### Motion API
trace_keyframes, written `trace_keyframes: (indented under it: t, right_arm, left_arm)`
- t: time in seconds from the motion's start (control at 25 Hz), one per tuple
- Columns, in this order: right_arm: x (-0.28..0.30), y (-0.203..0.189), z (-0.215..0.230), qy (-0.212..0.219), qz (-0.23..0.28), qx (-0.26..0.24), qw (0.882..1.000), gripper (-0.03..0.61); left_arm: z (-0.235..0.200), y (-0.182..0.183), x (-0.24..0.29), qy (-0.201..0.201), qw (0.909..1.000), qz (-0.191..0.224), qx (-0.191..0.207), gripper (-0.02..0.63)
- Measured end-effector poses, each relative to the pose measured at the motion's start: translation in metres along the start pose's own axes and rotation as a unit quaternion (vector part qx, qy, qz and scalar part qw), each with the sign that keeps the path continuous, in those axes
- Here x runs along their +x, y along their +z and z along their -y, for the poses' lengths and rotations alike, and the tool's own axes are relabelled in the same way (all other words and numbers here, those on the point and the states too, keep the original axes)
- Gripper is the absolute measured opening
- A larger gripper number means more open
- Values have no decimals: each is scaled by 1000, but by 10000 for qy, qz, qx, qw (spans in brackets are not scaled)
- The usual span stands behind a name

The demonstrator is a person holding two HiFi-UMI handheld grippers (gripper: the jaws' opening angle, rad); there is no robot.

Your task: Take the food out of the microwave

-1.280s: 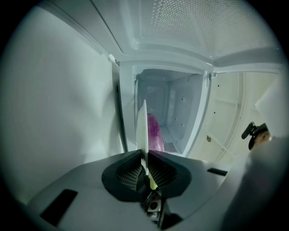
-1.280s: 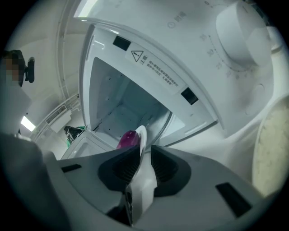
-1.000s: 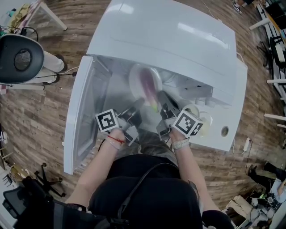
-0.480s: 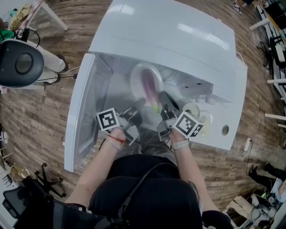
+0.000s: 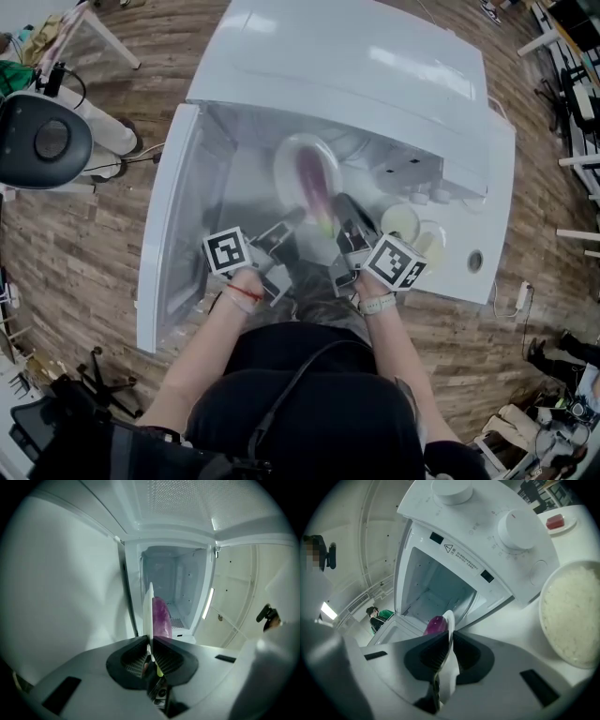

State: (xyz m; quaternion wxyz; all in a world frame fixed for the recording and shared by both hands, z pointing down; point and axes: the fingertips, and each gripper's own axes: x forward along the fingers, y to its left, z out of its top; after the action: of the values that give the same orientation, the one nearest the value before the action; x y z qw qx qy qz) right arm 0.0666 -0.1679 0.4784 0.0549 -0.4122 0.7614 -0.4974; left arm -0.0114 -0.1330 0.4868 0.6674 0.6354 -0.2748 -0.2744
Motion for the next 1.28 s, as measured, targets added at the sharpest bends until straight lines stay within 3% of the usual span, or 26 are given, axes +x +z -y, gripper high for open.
trace_keyframes:
  t: [1.28]
  right_arm:
    - [-65,-52,2,-262,336,196,9989,44]
  left_arm:
    - [-12,-64,-42,8,9986,-513,-123,44]
